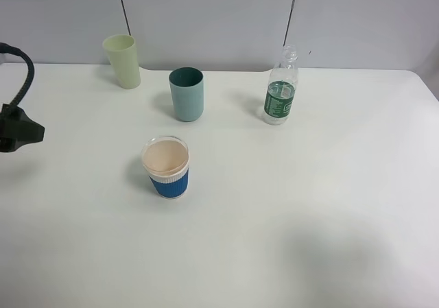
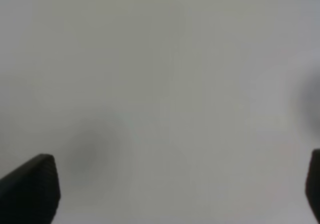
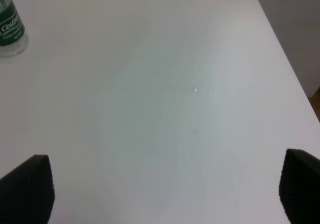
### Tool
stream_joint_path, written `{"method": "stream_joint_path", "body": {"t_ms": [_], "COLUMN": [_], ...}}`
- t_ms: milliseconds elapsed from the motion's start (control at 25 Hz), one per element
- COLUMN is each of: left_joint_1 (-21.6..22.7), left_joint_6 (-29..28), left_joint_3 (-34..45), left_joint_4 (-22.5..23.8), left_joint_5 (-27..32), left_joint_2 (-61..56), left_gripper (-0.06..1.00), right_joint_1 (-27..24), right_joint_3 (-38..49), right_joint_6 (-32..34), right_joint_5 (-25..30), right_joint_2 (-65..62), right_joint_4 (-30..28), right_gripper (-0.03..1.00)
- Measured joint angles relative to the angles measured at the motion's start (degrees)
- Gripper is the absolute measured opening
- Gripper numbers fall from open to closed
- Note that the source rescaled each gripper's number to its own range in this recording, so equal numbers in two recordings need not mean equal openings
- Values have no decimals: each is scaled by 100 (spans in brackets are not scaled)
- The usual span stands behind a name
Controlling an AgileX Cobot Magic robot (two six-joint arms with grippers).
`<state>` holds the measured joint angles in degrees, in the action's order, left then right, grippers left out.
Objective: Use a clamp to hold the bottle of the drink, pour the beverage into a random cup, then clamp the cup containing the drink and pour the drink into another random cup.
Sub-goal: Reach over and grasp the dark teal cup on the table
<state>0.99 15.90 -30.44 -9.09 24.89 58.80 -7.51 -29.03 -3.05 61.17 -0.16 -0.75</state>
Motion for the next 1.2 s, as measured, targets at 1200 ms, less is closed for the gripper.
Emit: {"method": "stream_joint_path", "body": {"t_ms": [1200], "left_joint_1": [-1311], "left_joint_6": [440], "left_joint_3": [-2], "left_joint_4": [629], "left_joint_5": [-3343], "left_joint_2": [2458], "left_gripper": [100], "right_joint_1": [0], "right_joint_3": [0], "right_joint_6": [0], "right_joint_5": [0], "right_joint_2": [0], "right_joint_4": [0], "right_gripper": [82]}}
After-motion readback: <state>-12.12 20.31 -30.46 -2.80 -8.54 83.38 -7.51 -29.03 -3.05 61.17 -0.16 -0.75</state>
